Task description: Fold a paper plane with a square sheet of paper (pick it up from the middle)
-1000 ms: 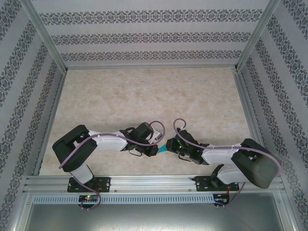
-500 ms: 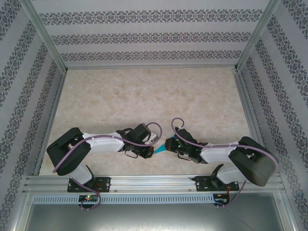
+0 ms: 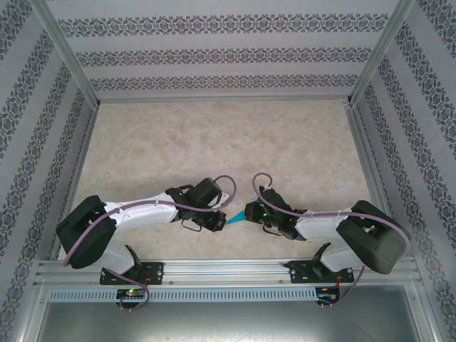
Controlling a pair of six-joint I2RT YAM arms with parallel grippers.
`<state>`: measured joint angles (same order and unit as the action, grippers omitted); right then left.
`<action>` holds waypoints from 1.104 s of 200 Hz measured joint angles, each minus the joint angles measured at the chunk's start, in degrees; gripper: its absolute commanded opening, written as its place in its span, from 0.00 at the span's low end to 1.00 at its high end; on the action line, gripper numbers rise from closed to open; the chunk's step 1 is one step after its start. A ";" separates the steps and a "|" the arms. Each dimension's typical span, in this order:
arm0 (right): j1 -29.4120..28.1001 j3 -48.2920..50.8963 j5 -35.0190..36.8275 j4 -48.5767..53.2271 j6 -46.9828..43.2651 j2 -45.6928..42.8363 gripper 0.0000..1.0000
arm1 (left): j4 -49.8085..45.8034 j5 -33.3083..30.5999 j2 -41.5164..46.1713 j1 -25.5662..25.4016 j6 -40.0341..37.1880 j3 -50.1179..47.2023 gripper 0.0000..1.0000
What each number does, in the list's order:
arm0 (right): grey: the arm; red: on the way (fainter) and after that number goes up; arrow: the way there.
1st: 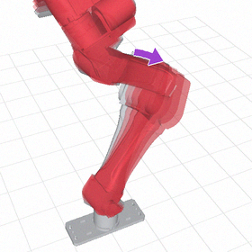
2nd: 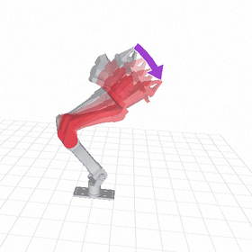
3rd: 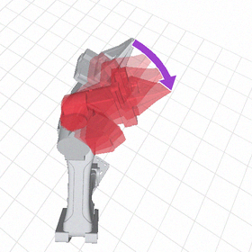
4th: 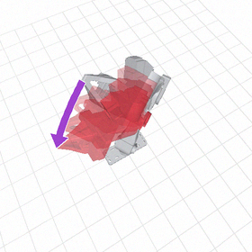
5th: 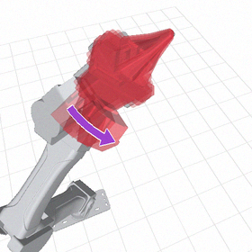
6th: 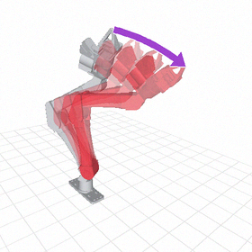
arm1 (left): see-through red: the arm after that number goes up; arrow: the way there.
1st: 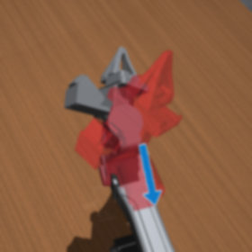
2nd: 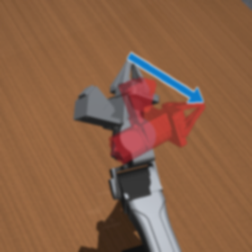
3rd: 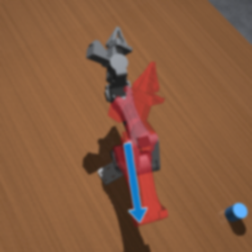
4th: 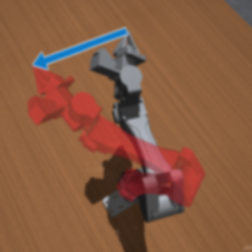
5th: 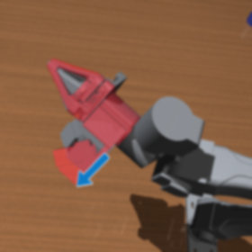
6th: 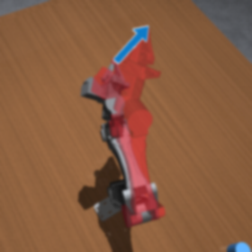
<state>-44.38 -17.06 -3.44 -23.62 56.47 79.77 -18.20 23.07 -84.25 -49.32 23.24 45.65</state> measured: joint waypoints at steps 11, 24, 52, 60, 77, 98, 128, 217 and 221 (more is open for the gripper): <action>0.00 -0.09 0.00 0.00 -0.22 0.09 0.01 | 1.46 0.61 -0.61 0.44 0.59 1.53 0.00; 0.00 -0.11 -0.02 -0.02 -0.44 0.11 0.01 | 3.28 1.31 -2.56 0.70 1.09 3.19 0.00; 0.04 -0.11 -0.26 -0.07 -0.96 0.02 0.02 | 6.80 2.91 -8.72 0.70 1.66 5.16 0.00; 0.04 -0.11 -0.31 -0.02 -0.98 -0.11 0.02 | 7.32 3.15 -10.16 0.74 1.70 5.29 0.00; 0.44 -0.11 -0.68 0.48 -1.18 -0.46 0.03 | 8.20 3.91 -12.72 0.81 1.84 5.29 0.00; 1.64 -0.09 -1.33 2.27 -1.36 -1.66 0.05 | 8.74 4.33 -14.78 0.92 1.88 5.29 0.00; 3.56 -0.02 -2.82 5.53 -1.62 -3.72 0.10 | 8.90 4.37 -15.89 1.07 1.86 5.29 0.00; 15.69 -0.85 -10.88 23.54 -7.21 -18.73 0.32 | 8.24 4.37 -15.02 1.07 1.36 6.86 0.12; 16.59 -0.92 -11.34 24.50 -7.61 -19.69 0.32 | 8.15 4.35 -14.84 1.07 1.20 7.19 0.14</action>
<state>-27.79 -17.98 -14.79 0.89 48.86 60.07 -10.04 27.42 -99.09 -48.25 24.45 52.84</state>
